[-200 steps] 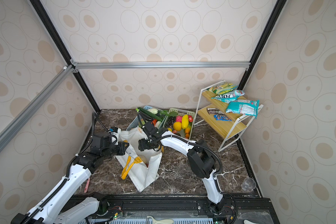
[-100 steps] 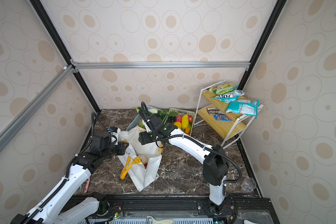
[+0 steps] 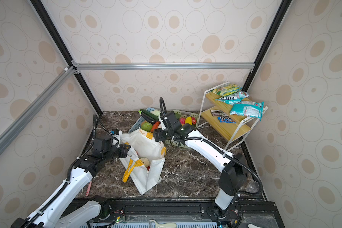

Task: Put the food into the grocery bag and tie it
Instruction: 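Open the right gripper to release the peach and lift out, then move the right gripper back over the pale-green fruit basket, then lower the right gripper into the basket toward the dark plum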

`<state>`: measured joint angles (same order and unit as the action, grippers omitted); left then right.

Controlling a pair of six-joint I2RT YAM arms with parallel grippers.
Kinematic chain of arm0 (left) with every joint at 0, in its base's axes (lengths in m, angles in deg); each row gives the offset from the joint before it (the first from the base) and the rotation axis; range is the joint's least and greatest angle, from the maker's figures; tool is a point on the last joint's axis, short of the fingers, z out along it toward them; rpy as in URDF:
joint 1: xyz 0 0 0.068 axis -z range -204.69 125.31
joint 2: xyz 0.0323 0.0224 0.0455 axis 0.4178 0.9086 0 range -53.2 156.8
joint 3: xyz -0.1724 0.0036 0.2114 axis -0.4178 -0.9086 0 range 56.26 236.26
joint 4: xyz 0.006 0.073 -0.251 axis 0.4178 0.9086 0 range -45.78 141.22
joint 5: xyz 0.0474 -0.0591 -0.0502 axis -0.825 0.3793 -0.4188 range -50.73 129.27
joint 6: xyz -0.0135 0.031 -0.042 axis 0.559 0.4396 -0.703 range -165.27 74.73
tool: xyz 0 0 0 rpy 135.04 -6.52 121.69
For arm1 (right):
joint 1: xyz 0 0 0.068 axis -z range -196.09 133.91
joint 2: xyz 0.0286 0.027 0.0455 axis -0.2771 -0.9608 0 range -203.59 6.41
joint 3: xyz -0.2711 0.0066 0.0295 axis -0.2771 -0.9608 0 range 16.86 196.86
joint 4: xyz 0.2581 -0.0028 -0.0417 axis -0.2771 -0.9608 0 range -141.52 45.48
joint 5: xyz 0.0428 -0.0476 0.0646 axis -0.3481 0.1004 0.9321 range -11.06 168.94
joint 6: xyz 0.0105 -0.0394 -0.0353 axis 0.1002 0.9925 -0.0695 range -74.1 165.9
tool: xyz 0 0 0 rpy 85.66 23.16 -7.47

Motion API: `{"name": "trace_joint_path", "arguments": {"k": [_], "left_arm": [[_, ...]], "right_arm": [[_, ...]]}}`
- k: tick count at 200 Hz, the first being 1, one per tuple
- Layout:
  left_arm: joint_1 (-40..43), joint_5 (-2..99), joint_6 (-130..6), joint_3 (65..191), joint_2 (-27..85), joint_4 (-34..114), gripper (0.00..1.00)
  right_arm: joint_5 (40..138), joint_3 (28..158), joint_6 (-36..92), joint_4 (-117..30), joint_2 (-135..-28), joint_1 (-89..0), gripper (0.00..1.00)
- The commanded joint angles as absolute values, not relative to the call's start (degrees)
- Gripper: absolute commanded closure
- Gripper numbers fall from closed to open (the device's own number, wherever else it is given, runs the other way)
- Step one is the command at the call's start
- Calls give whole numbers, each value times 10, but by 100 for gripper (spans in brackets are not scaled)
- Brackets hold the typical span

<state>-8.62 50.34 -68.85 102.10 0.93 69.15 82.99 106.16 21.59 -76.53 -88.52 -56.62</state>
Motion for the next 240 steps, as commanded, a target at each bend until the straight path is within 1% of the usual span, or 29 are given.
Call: {"name": "trace_joint_path", "arguments": {"k": [1,46,111,155,240], "left_arm": [[-87,478,-696,1029,-2,680,100],[-87,453,-703,1035,-5,683,100],[-88,441,-709,1044,1,684,100],[-87,446,-709,1047,5,683,100],[-88,461,-703,1048,20,674,100]], "right_arm": [[821,1038,216,-769,-860,-541,26],[812,1000,210,-762,-854,-487,26],[754,989,218,-766,-895,-463,26],[700,1016,230,-780,-940,-456,26],[639,1079,241,-795,-1026,-442,26]]}}
